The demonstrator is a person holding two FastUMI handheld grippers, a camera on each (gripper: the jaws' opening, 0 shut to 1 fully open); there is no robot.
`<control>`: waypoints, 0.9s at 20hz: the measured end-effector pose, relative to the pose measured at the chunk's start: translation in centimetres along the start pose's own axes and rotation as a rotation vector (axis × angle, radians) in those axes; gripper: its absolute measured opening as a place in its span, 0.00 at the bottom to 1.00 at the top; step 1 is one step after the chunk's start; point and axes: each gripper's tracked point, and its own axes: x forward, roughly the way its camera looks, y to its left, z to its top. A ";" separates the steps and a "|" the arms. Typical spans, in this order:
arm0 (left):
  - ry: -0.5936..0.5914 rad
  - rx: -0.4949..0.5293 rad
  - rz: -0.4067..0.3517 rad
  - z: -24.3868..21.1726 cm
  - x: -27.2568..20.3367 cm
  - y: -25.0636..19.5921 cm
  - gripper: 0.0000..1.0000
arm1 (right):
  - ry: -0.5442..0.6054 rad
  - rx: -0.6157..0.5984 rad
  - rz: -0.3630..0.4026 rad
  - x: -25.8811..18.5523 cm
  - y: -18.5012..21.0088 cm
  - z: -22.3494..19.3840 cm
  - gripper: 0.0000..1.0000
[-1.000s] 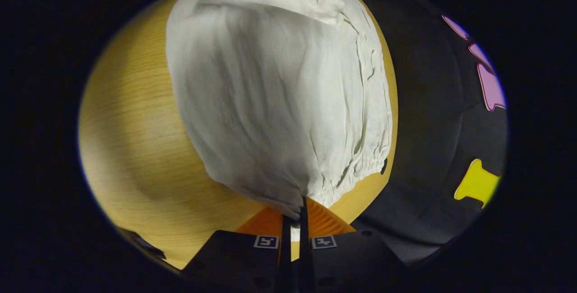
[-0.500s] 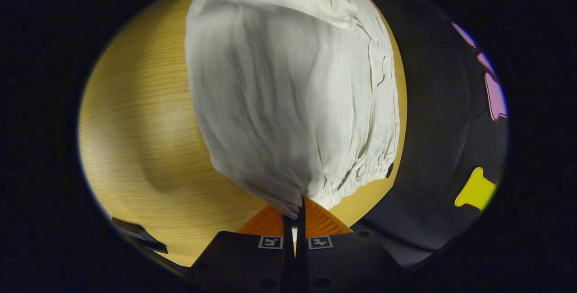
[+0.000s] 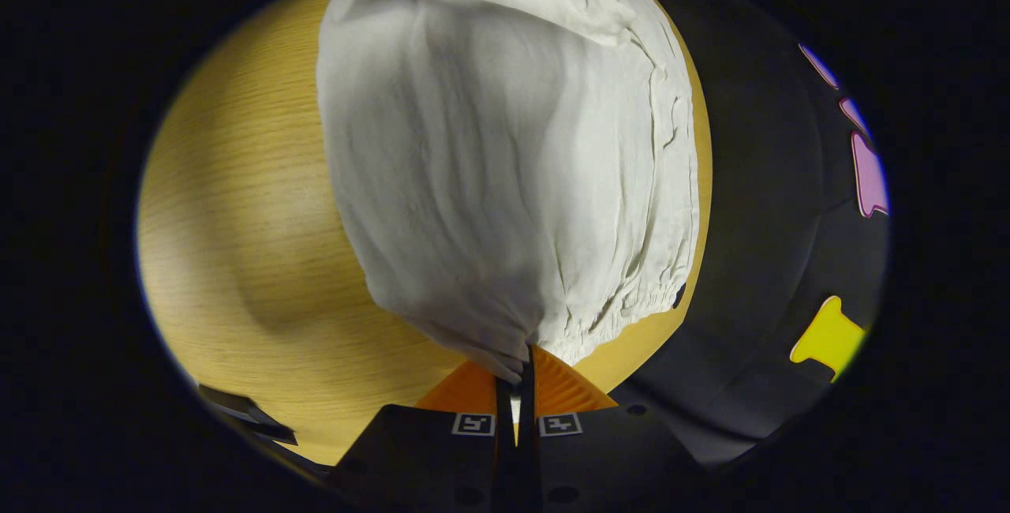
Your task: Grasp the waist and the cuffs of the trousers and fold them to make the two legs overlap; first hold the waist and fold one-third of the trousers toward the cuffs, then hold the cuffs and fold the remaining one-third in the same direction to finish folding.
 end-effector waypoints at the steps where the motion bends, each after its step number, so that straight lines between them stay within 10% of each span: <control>1: -0.015 0.023 0.008 0.4 0.4 0.4 0.84 | -0.003 0.011 -0.009 0.0 0.0 0.0 0.05; 5: -0.039 0.031 0.008 1.2 2.3 1.4 0.67 | -0.011 0.036 -0.035 0.0 -0.1 0.0 0.05; 8: -0.030 0.021 -0.026 1.3 3.3 1.4 0.34 | -0.022 0.038 -0.030 0.0 -0.1 -0.1 0.05; 9: -0.020 0.007 -0.043 1.3 3.7 1.2 0.42 | -0.023 0.040 -0.029 0.0 0.0 -0.1 0.05; 12: 0.011 -0.023 -0.042 1.2 4.1 1.6 0.07 | -0.028 0.042 -0.024 0.0 -0.1 -0.1 0.15; 18: 0.059 -0.149 -0.034 1.6 3.9 2.5 0.06 | -0.043 0.094 0.011 0.1 -0.5 -0.4 0.05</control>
